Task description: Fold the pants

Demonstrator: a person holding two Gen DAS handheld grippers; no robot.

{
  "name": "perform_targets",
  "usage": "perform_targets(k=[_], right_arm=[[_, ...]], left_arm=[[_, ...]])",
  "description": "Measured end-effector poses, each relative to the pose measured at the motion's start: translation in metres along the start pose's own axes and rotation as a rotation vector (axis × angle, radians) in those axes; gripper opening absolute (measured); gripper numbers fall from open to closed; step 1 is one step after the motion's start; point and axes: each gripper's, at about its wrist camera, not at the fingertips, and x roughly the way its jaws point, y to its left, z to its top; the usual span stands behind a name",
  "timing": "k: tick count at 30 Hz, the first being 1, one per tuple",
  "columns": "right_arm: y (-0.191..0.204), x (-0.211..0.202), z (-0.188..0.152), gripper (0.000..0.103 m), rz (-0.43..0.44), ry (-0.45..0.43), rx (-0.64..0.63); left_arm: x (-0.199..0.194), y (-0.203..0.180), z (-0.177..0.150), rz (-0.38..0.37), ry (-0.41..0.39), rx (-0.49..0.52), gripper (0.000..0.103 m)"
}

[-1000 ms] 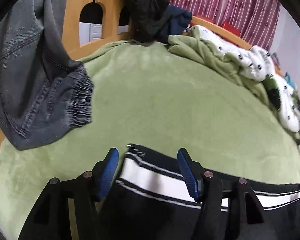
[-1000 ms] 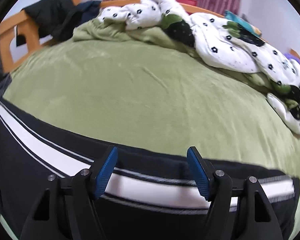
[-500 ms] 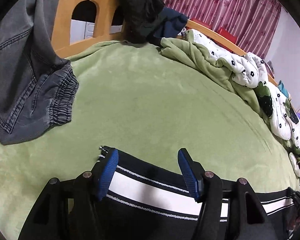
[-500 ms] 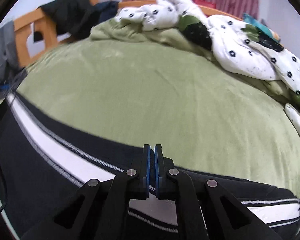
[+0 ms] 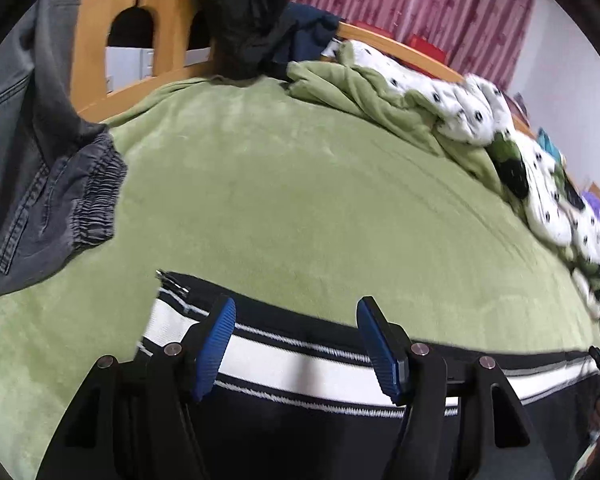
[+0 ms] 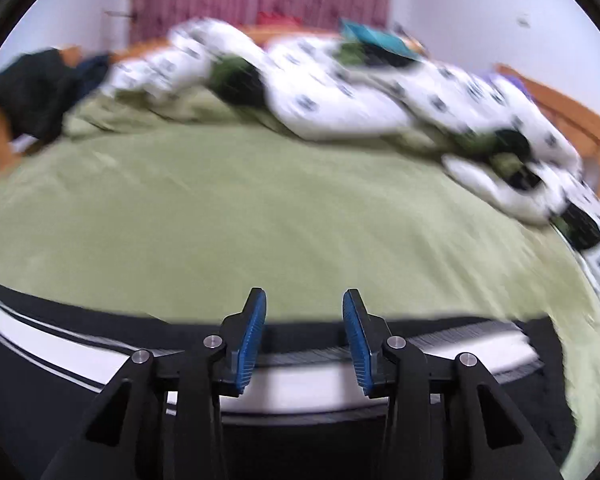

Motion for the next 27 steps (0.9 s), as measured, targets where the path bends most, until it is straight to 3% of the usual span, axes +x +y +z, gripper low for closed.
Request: perform_targets(k=[2, 3, 6, 10, 13, 15, 18, 21, 23, 25, 27], right_arm=[[-0.008, 0.028, -0.010, 0.026, -0.006, 0.068, 0.011], [-0.009, 0.028, -0.011, 0.025, 0.000, 0.023, 0.005], [-0.010, 0.027, -0.005, 0.025, -0.006, 0.039, 0.039], [-0.011, 0.007, -0.008, 0.028, -0.027, 0.063, 0.124], [-0.003, -0.032, -0.016, 0.035, 0.012, 0.020, 0.190], [0.010, -0.059, -0.021, 0.047, 0.031, -0.002, 0.188], [0.033, -0.097, -0.031, 0.048, 0.108, -0.013, 0.168], [0.058, -0.136, -0.041, 0.048, 0.127, -0.052, 0.150], [0.072, -0.156, -0.046, 0.048, 0.152, -0.077, 0.161], [0.089, -0.174, -0.053, 0.048, 0.249, -0.069, 0.165], [0.103, -0.185, -0.061, 0.048, 0.316, -0.062, 0.162]], left_arm=[[0.008, -0.007, -0.006, 0.007, 0.027, 0.053, 0.062], [0.013, -0.009, -0.008, 0.020, 0.044, 0.071, 0.063], [0.047, 0.003, -0.015, 0.142, 0.161, 0.042, 0.064], [0.037, 0.012, -0.011, 0.109, 0.155, -0.033, 0.064], [0.009, 0.008, -0.017, 0.025, 0.146, -0.051, 0.064], [-0.015, 0.001, -0.030, -0.070, 0.160, -0.072, 0.063], [-0.058, -0.019, -0.053, -0.254, 0.152, -0.099, 0.062], [-0.095, -0.054, -0.088, -0.356, 0.114, -0.008, 0.063], [-0.109, -0.077, -0.118, -0.366, 0.101, 0.081, 0.064], [-0.108, -0.095, -0.152, -0.350, 0.129, 0.153, 0.064], [-0.093, -0.102, -0.181, -0.244, 0.182, 0.225, 0.064]])
